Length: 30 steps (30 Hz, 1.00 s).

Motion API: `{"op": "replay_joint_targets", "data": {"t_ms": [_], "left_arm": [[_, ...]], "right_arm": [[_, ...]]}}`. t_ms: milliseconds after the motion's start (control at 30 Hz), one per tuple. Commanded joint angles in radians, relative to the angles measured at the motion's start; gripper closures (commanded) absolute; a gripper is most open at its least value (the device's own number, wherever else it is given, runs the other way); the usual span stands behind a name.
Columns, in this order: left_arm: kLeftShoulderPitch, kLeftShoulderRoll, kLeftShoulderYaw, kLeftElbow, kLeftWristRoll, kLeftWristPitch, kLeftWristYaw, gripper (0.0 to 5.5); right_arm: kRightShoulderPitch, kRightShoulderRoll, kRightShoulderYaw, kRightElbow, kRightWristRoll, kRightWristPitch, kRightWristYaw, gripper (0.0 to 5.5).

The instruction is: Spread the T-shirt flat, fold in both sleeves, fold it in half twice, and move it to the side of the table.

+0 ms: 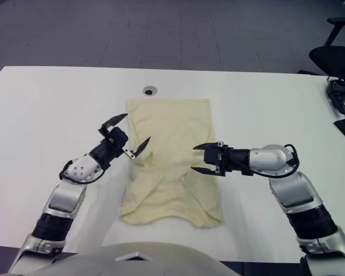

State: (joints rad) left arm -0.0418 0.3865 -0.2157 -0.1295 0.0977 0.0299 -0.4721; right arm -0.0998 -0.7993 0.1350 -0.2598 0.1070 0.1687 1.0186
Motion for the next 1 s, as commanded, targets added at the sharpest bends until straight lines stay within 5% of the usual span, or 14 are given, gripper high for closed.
{"op": "replay_joint_targets", "data": {"t_ms": [33,333,667,1000], "left_arm": [[-0.032,0.054,-0.012,0.068,0.045,0.038,-0.036,0.1],[-0.219,0.075,-0.049,0.396,0.108,-0.119,-0.069,0.1],[-0.236,0.029,-0.073,0.472,0.095,-0.213,-0.061,0.1],[-0.232,0.022,-0.056,0.47,0.078,-0.21,-0.057,0.1]], "right_arm": [[-0.011,0.061,-0.029,0.043,0.004,0.019,-0.087,1.6],[0.006,0.284,0.203,-0.106,-0.086,0.083,-0.252,0.14],[-0.003,0.412,0.361,0.032,-0.287,0.009,-0.415,0.14],[0.001,0.383,0.43,0.098,-0.426,-0.069,-0.422,0.14]]}}
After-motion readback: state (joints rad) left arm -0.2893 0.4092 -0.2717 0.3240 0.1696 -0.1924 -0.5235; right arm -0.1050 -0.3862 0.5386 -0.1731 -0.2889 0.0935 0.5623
